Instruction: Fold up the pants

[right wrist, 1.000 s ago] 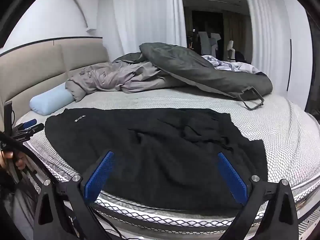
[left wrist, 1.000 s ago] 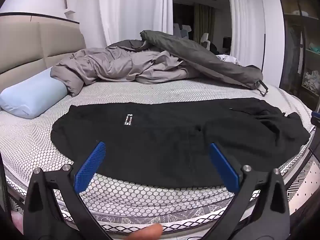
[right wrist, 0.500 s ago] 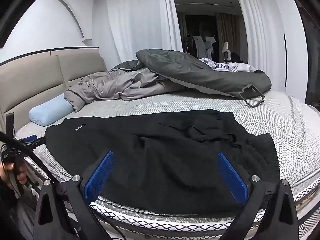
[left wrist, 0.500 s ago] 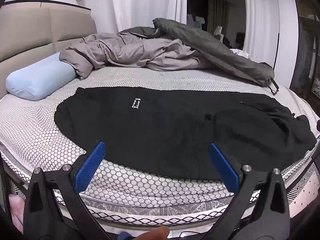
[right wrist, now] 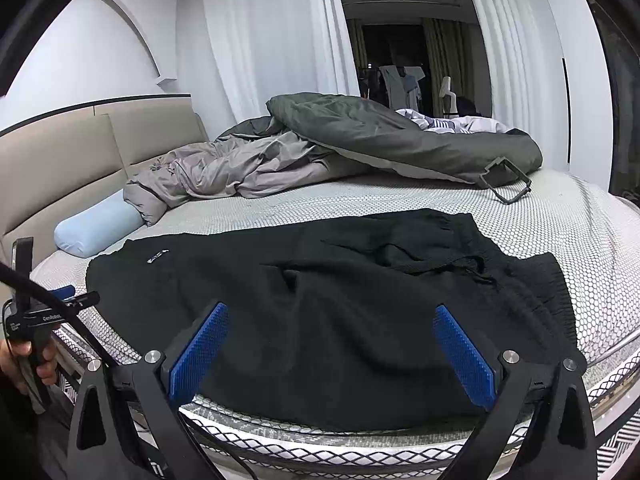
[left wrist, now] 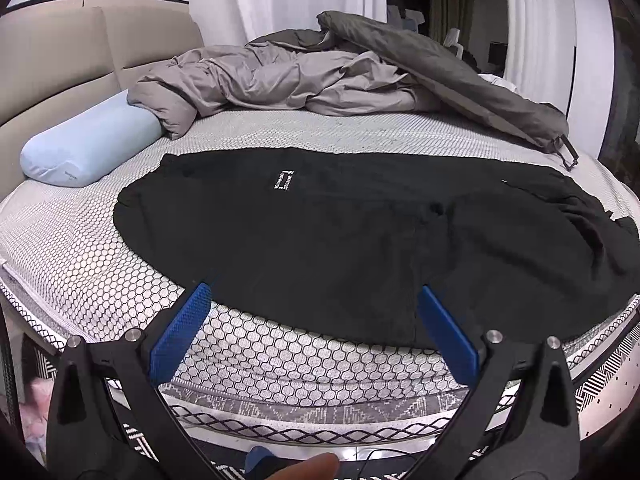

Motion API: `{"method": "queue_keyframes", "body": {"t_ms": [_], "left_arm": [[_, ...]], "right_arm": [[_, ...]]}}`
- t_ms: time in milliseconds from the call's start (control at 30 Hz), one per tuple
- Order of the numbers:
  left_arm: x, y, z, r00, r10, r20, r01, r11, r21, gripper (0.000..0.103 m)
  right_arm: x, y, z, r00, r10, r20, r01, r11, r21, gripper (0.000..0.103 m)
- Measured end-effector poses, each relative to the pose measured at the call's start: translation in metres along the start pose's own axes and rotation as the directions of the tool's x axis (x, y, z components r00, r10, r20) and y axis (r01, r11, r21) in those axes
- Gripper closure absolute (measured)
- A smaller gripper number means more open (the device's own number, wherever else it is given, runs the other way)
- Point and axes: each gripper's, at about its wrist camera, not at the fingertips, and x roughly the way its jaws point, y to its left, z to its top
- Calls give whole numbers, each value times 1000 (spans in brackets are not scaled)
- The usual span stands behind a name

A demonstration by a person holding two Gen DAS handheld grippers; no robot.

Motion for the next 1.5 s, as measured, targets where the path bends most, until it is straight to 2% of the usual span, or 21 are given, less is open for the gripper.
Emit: {"method": "queue_keyframes", "body": {"t_ms": [367, 933, 1267, 1500], "left_arm": [[9, 7, 4, 998, 37, -54, -38, 999, -18, 1], [1, 1, 0, 998, 34, -58, -34, 999, -10, 1], [11, 6, 5, 998, 4, -66, -6, 999, -34, 1], [10, 3, 8, 999, -24, -43, 23, 999, -26, 1]], "right_arm": [[9, 7, -7, 1000, -3, -14, 3, 1000, -28, 0], [6, 1, -8, 1000, -28, -2, 28, 999, -28, 0], [6, -14, -6, 998, -56, 15, 56, 998, -4, 0], [2, -26, -6, 997, -76, 21, 75, 996, 39, 0]]}}
